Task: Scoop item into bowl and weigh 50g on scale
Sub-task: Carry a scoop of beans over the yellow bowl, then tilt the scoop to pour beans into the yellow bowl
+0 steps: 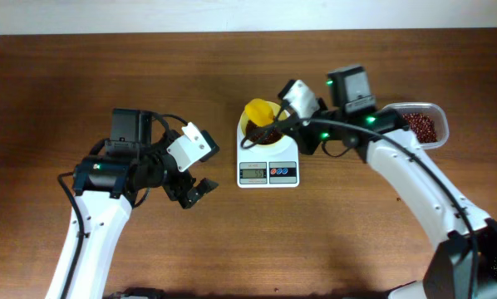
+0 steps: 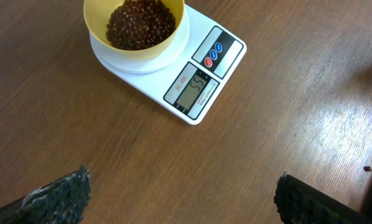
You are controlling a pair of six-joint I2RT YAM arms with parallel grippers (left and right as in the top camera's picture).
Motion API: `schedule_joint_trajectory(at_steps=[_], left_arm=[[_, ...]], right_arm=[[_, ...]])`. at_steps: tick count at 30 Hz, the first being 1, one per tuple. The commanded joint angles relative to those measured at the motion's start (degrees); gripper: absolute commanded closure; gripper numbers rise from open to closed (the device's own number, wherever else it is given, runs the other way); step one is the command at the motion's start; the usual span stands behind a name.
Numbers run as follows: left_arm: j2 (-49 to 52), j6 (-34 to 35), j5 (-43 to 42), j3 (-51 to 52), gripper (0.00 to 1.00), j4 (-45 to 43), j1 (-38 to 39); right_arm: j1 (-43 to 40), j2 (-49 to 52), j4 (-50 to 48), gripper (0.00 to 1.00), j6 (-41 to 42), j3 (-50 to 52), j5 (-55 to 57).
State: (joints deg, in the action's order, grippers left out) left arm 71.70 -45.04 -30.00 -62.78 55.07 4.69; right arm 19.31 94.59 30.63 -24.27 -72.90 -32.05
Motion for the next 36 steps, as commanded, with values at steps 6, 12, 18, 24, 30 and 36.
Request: schedule_joint_trajectory(at_steps=[6, 12, 18, 24, 30, 36], left_arm=[[0.0, -0.8, -0.2, 0.1, 0.01, 0.1, -0.3], [0.0, -0.8, -0.2, 0.1, 0.01, 0.1, -0.3], [0.0, -0.7, -0.2, 0.1, 0.01, 0.1, -0.3], [0.0, -0.8, -0.2, 0.1, 0.01, 0.1, -0.3], [0.0, -0.7, -0.2, 0.1, 0.01, 0.1, -0.3], [0.0, -0.8, -0.2, 0.1, 0.01, 0.1, -0.3]], right_arm=[[7.0, 9.3, -4.3, 0.96, -5.8, -0.7, 21.9], [7.0, 9.5, -9.2, 0.96, -7.8, -0.7, 26.5], [7.0, 10.1, -6.8, 0.96, -8.5, -0.7, 26.9], [7.0, 10.0, -1.9, 0.96, -8.5, -0.7, 21.0], [6.6, 10.0, -1.9, 0.96, -8.3, -2.0, 19.6], [2.6, 10.0, -0.6, 0.96, -6.5, -2.0, 21.4]])
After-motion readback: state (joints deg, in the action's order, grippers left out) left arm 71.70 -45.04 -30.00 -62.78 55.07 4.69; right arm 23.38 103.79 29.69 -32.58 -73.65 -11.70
